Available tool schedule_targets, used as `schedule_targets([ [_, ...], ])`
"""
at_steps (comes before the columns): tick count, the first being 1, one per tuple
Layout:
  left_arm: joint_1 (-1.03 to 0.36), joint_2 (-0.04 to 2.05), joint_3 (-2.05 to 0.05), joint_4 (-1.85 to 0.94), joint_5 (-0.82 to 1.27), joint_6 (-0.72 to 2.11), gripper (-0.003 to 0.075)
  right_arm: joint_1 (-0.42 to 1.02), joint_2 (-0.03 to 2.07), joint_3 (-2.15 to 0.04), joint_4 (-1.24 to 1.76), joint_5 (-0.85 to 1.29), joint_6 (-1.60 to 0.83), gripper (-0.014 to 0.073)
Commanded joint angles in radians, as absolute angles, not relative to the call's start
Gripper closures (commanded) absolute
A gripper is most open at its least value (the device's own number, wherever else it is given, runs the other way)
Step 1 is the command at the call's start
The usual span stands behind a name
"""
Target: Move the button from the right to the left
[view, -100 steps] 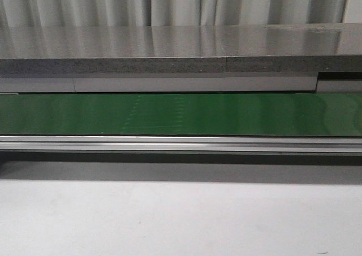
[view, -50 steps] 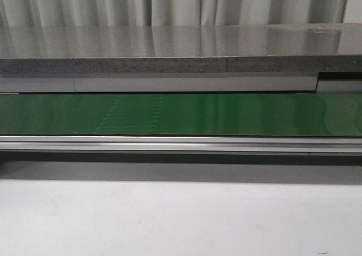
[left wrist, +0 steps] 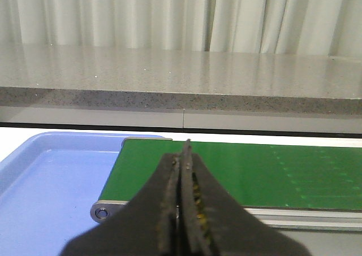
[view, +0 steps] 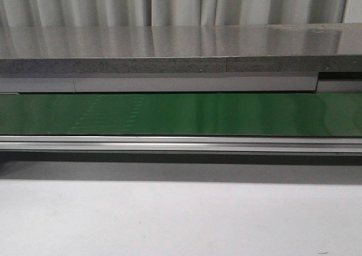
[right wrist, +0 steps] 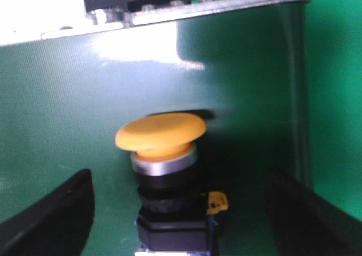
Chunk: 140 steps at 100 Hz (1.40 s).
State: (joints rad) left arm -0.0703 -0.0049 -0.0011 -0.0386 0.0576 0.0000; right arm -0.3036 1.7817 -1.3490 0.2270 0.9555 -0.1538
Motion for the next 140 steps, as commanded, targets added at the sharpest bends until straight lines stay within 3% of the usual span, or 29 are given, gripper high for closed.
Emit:
schedule_targets([
  [1,-0.07,-0.036,0.045,-0.046,-0.021,-0.012,0.0741,-0.296,1.717,-1.373,0.267,0.933,-0.156,-0.0062],
  [30,-0.07,-0.036,0.045,-0.046,-0.021,-0.012,0.0741,-0.263,1.585,-1.373,0.273,0.942,-0.195,-0.0057],
  [42,-0.07,-0.036,0.045,-0.046,-0.021,-0.012,0.0741,-0.237,1.522,-1.371,0.225,0.965,-0.221,0.0006],
  [49,-0.07,-0.036,0.045,-0.046,-0.021,-0.012,0.0741,-0.22,1.484,-1.359,0.192,0.963,-0.219,0.0106],
  [68,-0.07,-0.036,0.045,-0.046,-0.021,-0.012,0.0741,-0.196,1.365,-1.267,0.171,0.915,-0.213,0.0533],
  [76,-0.07,-0.036,0.045,-0.046,-0.021,-0.012,0.0741,-0.189,1.317,-1.214,0.165,0.897,-0.213,0.0669],
  [140,-0.07,-0.036,0.045,-0.046,-0.021,-0.012,0.0741,-0.052,0.94,-0.79,0.037,0.605,-0.104,0.0661],
])
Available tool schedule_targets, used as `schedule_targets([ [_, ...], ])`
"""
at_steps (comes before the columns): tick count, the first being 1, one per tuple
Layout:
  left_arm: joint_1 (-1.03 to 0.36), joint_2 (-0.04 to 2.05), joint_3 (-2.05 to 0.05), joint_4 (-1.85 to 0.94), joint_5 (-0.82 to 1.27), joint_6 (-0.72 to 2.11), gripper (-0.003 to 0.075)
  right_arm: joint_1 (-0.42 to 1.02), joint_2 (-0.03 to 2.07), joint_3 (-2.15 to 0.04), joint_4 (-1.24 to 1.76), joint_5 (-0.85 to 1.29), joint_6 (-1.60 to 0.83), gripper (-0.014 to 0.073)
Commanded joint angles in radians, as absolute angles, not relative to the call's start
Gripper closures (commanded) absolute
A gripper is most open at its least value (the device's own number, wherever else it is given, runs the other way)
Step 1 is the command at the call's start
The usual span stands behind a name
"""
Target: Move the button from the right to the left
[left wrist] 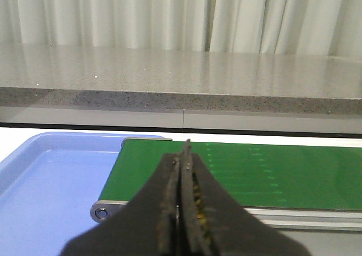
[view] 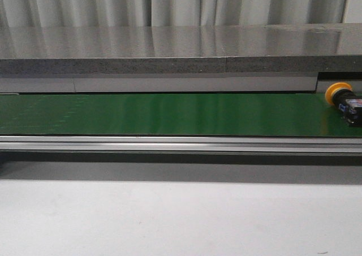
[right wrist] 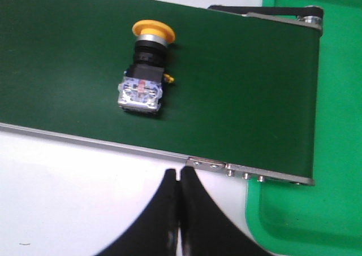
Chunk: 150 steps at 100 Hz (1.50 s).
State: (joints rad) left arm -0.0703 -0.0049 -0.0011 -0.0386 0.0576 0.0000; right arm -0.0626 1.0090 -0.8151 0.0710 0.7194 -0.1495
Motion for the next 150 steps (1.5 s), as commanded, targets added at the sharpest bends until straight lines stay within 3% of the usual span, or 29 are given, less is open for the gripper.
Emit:
schedule_targets([
  [1,-0.07,-0.036,0.045,-0.046,-0.021,-0.012,0.0741,-0.052,0.93,-0.785,0.036,0.601,-0.103,0.0661],
  [80,-0.07,-0.036,0.045,-0.046,-0.021,-0.012,0.0741,-0.048,0.322,-0.3,0.019,0.213,-0.101,0.0661],
  [126,-0.07,-0.036,0.045,-0.046,-0.021,-0.012,0.0741,-0.048,0.139,-0.146,0.019,0.0,-0.088,0.0661],
  [150,-0.07,-0.036,0.045,-0.046,-0.021,-0.012,0.0741,-0.048,0.116,-0.134,0.019,0.0,-0.079,0.0661],
])
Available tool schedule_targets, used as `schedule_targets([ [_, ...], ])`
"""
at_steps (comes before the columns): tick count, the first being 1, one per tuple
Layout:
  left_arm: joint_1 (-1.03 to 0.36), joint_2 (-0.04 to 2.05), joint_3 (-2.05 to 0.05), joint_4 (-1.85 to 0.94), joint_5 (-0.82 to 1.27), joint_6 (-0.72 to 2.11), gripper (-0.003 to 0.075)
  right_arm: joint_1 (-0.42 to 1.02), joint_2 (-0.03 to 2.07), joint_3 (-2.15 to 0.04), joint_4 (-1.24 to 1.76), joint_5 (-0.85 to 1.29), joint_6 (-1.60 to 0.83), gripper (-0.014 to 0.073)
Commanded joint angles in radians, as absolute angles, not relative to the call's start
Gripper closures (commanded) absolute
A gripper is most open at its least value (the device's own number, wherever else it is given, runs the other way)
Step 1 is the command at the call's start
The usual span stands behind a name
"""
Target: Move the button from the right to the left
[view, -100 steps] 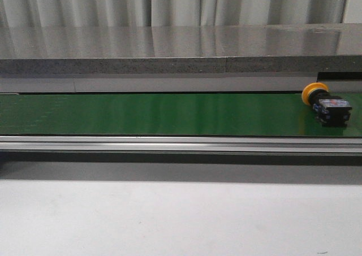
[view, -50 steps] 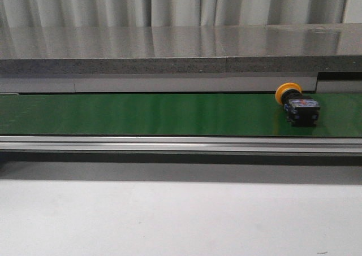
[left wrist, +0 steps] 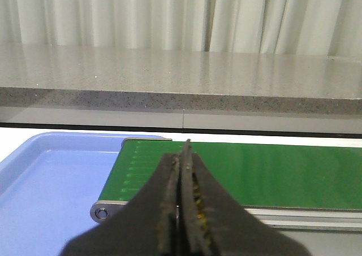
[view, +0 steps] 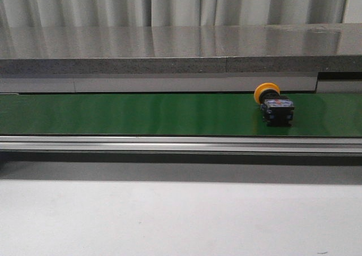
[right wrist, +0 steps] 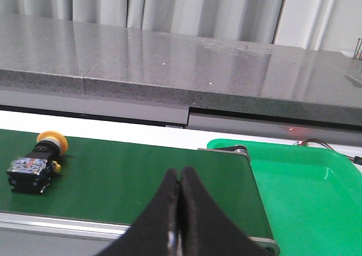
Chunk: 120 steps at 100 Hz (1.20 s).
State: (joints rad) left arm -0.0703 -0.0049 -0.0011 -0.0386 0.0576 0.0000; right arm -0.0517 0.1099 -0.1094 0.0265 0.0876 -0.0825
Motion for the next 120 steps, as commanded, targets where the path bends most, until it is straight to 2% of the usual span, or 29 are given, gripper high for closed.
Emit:
schedule_targets([
  [1,-0.07,-0.036,0.045,-0.046,-0.021,-0.012,0.0741,-0.048,0.116,-0.134,0.019,0.0,-0.079,0.0661],
  [88,-0.067,-0.036,0.021,-0.056,-0.055,-0.012,0.0741,-0.048,0.117,-0.134,0.019,-0.02,-0.079,0.0661],
  [120,-0.066,0.127,-0.223,-0.056,0.186,-0.012,0.0741,-0.048,0.117,-0.134,0.019,-0.017,-0.079,0.0661],
])
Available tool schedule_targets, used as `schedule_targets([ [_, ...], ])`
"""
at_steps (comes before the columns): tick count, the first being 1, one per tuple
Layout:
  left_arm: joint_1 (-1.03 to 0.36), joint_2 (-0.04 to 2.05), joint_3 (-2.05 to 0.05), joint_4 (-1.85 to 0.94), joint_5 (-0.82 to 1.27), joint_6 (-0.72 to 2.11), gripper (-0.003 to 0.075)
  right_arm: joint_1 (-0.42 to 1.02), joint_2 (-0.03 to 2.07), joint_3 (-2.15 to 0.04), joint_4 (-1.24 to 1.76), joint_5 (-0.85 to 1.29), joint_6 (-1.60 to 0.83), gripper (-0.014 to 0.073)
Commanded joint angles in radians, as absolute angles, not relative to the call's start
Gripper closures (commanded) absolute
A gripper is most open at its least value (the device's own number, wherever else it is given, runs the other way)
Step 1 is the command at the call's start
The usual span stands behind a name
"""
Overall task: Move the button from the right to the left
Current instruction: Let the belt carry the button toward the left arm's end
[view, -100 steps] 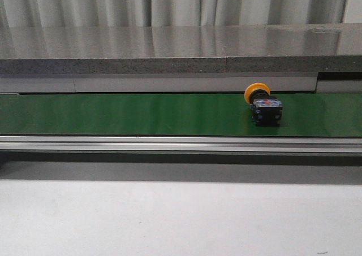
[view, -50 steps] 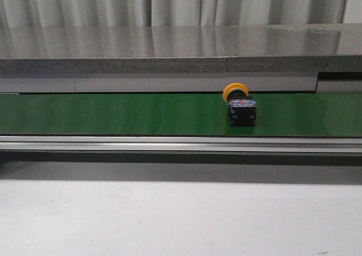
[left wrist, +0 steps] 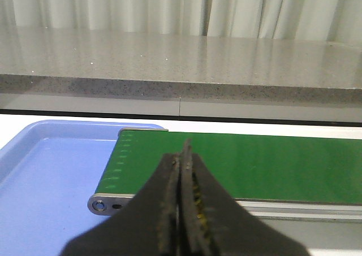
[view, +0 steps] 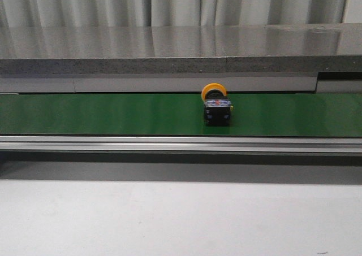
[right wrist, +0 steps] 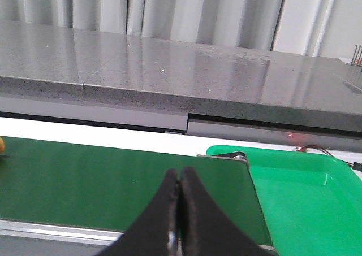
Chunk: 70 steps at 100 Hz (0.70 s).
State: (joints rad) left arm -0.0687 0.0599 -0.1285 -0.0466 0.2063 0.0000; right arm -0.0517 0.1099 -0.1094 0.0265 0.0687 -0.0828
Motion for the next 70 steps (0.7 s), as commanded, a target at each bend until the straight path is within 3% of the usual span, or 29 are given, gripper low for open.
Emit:
schedule_targets([
  [1,-0.066,0.139,-0.228,-0.056,0.19,-0.012,0.0741,-0.048,0.117,-0.134,0.019,-0.017,-0.079,0.0661],
  [38,-0.066,0.472,-0.522,-0.056,0.401,-0.012,0.0712,-0.048,0.117,-0.134,0.019,-0.017,-0.079,0.0661],
  [47,-0.066,0.555,-0.583,-0.056,0.437,-0.012,0.0577,-0.048,0.117,-0.134,0.019,-0.017,-0.079,0.0661],
  [62,-0.066,0.674,-0.655,-0.056,0.441,-0.012,0.0166,-0.048,0.117,-0.134,0.018,-0.018,-0.079,0.0661],
  [70,-0.066,0.735,-0.685,-0.056,0.441,-0.012,0.0042,-0.048,0.117,-0.134,0.018,-0.018,-0.079,0.0661],
])
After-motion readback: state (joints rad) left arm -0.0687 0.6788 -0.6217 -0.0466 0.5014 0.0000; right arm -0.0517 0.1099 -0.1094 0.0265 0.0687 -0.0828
